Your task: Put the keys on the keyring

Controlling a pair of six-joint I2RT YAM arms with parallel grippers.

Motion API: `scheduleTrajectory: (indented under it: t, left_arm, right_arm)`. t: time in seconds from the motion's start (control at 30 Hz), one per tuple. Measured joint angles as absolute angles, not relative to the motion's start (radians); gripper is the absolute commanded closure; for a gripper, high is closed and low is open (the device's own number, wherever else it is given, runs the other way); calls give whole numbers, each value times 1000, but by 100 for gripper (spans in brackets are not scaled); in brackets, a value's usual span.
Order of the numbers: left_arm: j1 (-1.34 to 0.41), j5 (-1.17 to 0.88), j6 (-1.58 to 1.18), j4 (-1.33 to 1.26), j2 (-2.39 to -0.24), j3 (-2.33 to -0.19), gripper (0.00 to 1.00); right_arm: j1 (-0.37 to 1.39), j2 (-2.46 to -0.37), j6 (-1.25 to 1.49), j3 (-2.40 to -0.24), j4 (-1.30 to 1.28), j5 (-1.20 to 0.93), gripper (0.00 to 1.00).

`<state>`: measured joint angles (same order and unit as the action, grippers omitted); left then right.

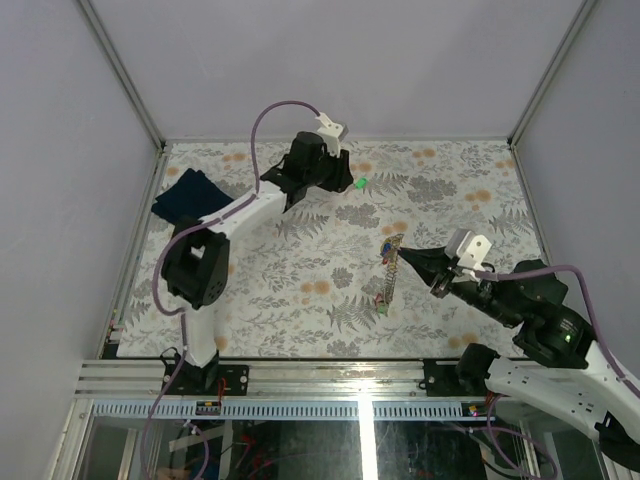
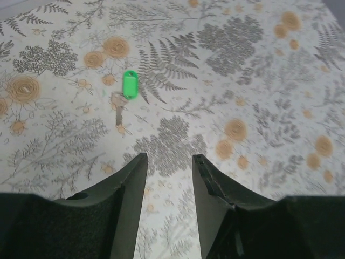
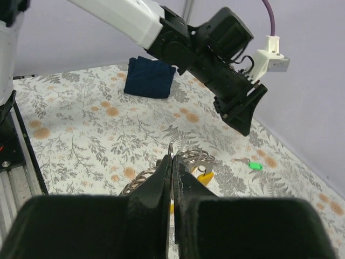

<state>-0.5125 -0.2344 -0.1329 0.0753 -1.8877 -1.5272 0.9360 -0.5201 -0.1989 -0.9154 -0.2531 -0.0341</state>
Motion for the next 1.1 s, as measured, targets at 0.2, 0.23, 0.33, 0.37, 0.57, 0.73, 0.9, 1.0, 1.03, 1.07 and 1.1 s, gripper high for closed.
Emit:
scheduleTrajectory:
  t: [0.2,0.23,0.33,0.37,0.57,0.73,0.9,1.0,1.03,1.07,1.1]
  left_arm:
    - [-504,-160,-135,92,-2123,-1720,55]
    - [-504,-149,-138,97,-2162,-1757,55]
    - [-503,-121,-145,113,-2259,-1860,53]
    - [-503,-113,-147,114,-2284,-1885,52]
    - [-503,-57,-154,138,-2425,-2048,51]
    - [-503,-15,-157,154,-2490,-2110,51]
    - [-503,13,-161,165,-2543,-2154,50]
    - [-503,20,-163,173,-2564,-2172,50]
    - [-503,23,-163,177,-2571,-2180,50]
    - [-503,25,-164,177,-2577,-2186,51]
    - [-503,26,-165,181,-2584,-2196,51]
  right_arm:
    - [936,-536,-175,-913,-256,-9,100]
    - [936,-537,-172,-910,-255,-8,100]
    - [936,-542,-168,-900,-250,-2,100]
    - [936,-544,-166,-898,-250,-1,100]
    - [936,-551,-163,-876,-236,11,100]
    - [936,-552,-159,-863,-224,11,100]
    - [936,-554,-157,-852,-212,10,100]
    - [936,-559,-157,-846,-204,10,100]
    - [936,-561,-157,-844,-203,9,100]
    - [936,-562,-157,-842,-200,9,100]
    - [936,-562,-157,-839,-198,9,100]
